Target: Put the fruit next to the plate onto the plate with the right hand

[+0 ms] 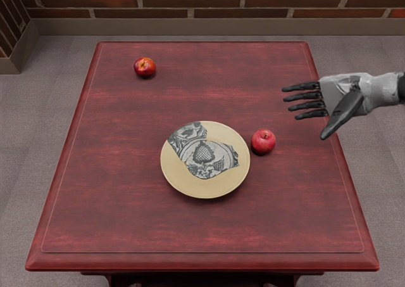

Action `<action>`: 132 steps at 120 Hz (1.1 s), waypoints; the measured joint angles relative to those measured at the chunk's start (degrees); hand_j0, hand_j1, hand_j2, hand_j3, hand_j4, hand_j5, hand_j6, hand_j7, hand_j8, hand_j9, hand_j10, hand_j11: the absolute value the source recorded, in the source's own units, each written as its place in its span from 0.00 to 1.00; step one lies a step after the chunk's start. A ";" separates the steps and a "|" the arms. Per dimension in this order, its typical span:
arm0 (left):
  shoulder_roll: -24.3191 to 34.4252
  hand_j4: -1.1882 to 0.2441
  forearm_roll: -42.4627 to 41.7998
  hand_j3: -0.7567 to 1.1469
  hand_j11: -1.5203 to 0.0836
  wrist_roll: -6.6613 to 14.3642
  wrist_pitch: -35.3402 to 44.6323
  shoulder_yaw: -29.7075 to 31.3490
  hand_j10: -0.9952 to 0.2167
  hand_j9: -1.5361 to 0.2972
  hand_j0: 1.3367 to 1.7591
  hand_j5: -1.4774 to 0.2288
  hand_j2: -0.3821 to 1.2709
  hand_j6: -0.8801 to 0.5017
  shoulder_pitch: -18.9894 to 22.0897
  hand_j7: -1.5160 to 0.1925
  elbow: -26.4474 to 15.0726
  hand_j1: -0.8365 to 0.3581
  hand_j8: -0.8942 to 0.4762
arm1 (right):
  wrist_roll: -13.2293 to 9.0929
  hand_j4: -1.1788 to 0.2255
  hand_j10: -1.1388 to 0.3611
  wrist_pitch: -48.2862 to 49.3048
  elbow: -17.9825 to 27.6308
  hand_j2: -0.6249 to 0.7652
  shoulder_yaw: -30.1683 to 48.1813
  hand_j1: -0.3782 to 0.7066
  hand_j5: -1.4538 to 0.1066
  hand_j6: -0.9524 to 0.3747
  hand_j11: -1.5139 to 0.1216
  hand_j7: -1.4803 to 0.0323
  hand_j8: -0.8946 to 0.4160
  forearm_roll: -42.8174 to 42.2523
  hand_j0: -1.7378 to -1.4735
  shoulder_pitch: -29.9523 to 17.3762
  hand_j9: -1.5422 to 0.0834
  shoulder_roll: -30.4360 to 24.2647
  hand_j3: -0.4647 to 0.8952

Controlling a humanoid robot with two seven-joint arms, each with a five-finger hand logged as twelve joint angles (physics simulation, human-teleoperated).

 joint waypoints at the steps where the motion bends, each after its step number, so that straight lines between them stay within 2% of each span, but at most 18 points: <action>1: 0.00 0.82 0.00 0.40 0.94 0.00 0.00 0.00 0.81 0.83 0.76 0.86 0.23 0.63 -0.02 0.88 0.00 0.98 0.65 | 0.00 0.82 0.74 0.00 -0.02 0.45 0.01 0.05 0.91 0.70 0.91 0.96 0.67 0.00 0.30 -0.01 0.93 0.03 0.34; 15: 0.00 0.82 0.01 0.40 0.94 0.00 0.00 0.00 0.81 0.83 0.76 0.86 0.23 0.63 -0.03 0.88 0.00 0.98 0.65 | 0.00 0.82 0.74 0.00 -0.20 0.45 0.05 0.05 0.91 0.70 0.91 0.96 0.67 -0.66 0.30 -0.13 0.93 0.53 0.34; 20: 0.00 0.82 0.02 0.40 0.94 0.00 0.00 0.01 0.81 0.83 0.76 0.86 0.23 0.63 -0.05 0.88 0.00 0.98 0.65 | 0.00 0.82 0.74 0.00 -1.50 0.45 -0.05 0.05 0.91 0.70 0.91 0.96 0.67 -1.81 0.30 -0.17 0.93 2.30 0.34; 30: 0.00 0.82 0.03 0.40 0.94 0.00 0.00 0.01 0.81 0.83 0.76 0.86 0.23 0.63 -0.05 0.88 0.00 0.98 0.65 | 0.00 0.82 0.74 0.00 -4.23 0.45 -0.57 0.05 0.91 0.70 0.91 0.96 0.66 -9.91 0.30 0.09 0.93 6.20 0.34; 37: 0.00 0.82 0.04 0.40 0.94 0.00 0.00 0.00 0.81 0.83 0.76 0.86 0.23 0.63 -0.05 0.88 0.00 0.98 0.65 | 0.00 0.82 0.74 -3.98 -2.23 0.45 -1.05 0.05 0.91 0.70 0.91 0.96 0.66 -17.46 0.30 1.63 0.93 7.66 0.34; 42: 0.00 0.82 0.04 0.40 0.94 0.00 0.00 0.00 0.81 0.83 0.76 0.86 0.23 0.63 -0.06 0.88 0.00 0.98 0.65 | 0.00 0.82 0.74 -8.46 -0.07 0.45 -4.13 0.05 0.91 0.70 0.91 0.96 0.66 -21.10 0.30 4.93 0.93 7.85 0.34; 48: 0.00 0.82 0.04 0.40 0.94 0.00 0.00 0.00 0.81 0.83 0.76 0.86 0.23 0.63 -0.06 0.88 0.00 0.98 0.65 | 0.00 0.82 0.74 -15.53 2.11 0.45 -12.54 0.06 0.91 0.70 0.91 0.96 0.66 -23.74 0.30 11.31 0.93 8.47 0.34; 65: 0.00 0.82 0.01 0.40 0.94 0.00 0.00 0.01 0.81 0.83 0.76 0.86 0.23 0.63 -0.02 0.88 0.00 0.98 0.65 | 0.00 0.81 0.73 -34.66 11.78 0.44 -32.82 0.07 0.90 0.69 0.89 0.94 0.65 -26.26 0.30 26.90 0.92 11.64 0.34; 78: 0.00 0.82 0.00 0.40 0.94 0.00 0.00 0.02 0.81 0.83 0.76 0.86 0.23 0.63 -0.05 0.88 0.00 0.98 0.65 | 0.00 0.81 0.74 -44.81 16.73 0.44 -42.48 0.06 0.90 0.69 0.90 0.95 0.66 -26.28 0.30 33.34 0.92 17.13 0.34; 97: 0.00 0.82 -0.01 0.40 0.94 0.00 0.00 0.01 0.81 0.83 0.76 0.86 0.23 0.63 -0.06 0.88 0.00 0.98 0.65 | 0.00 0.81 0.74 -56.88 18.96 0.45 -50.19 0.06 0.90 0.69 0.90 0.95 0.66 -23.06 0.30 36.10 0.92 26.80 0.34; 132: 0.00 0.82 0.01 0.40 0.94 0.00 0.00 0.01 0.81 0.83 0.76 0.86 0.23 0.63 -0.06 0.88 0.00 0.98 0.65 | 0.00 0.78 0.71 -68.32 21.02 0.44 -56.61 0.11 0.87 0.66 0.86 0.91 0.62 -22.07 0.30 36.02 0.89 32.04 0.34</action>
